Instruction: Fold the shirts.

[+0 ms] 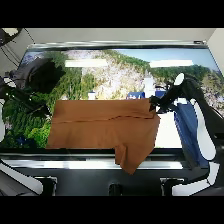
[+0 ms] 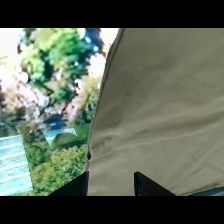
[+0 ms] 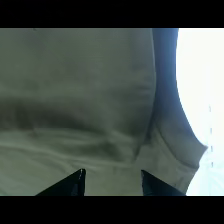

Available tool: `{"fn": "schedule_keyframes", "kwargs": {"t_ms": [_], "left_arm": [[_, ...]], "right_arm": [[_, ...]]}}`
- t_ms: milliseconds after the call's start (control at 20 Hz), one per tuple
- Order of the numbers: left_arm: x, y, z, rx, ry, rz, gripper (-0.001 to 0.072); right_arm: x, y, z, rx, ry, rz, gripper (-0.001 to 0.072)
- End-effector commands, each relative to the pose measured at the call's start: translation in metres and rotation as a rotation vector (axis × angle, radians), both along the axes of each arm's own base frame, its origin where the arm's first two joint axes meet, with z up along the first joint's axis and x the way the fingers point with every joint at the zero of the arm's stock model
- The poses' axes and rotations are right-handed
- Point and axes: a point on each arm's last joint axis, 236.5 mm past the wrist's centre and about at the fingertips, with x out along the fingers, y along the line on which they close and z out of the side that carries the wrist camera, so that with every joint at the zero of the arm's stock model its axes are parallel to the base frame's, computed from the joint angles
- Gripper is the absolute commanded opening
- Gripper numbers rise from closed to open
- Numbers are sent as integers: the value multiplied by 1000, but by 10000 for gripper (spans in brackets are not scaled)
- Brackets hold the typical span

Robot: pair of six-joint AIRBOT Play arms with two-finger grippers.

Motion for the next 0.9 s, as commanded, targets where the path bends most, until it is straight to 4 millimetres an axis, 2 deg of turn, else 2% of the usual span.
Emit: {"fn": "schedule_keyframes", "kwargs": {"t_ms": [0,100,150,350,500,550,650,800,850], "left_arm": [[-16,13,19,37,32,32,380],[-37,22,27,77,28,62,379],[-54,22,23,87,30,82,379],[-136,4,-26,87,55,167,377],[-172,-5,-43,55,94,174,377],[-177,-8,-48,49,103,169,376],[-172,-12,-53,42,76,187,374],[-150,-16,-55,22,-1,242,303],[-144,-15,-56,24,-22,255,241]], "right_arm": [[-34,-16,21,-20,84,61,456],[-52,-32,32,-58,103,69,454],[-59,-34,31,-67,86,59,452],[-104,-24,9,-35,100,50,439],[-134,-24,-2,-39,138,90,440],[-138,-24,-3,-39,137,90,440],[-141,-24,-2,-39,132,89,440],[-145,-23,3,-38,132,93,439],[-146,-23,5,-38,131,94,439]]}}
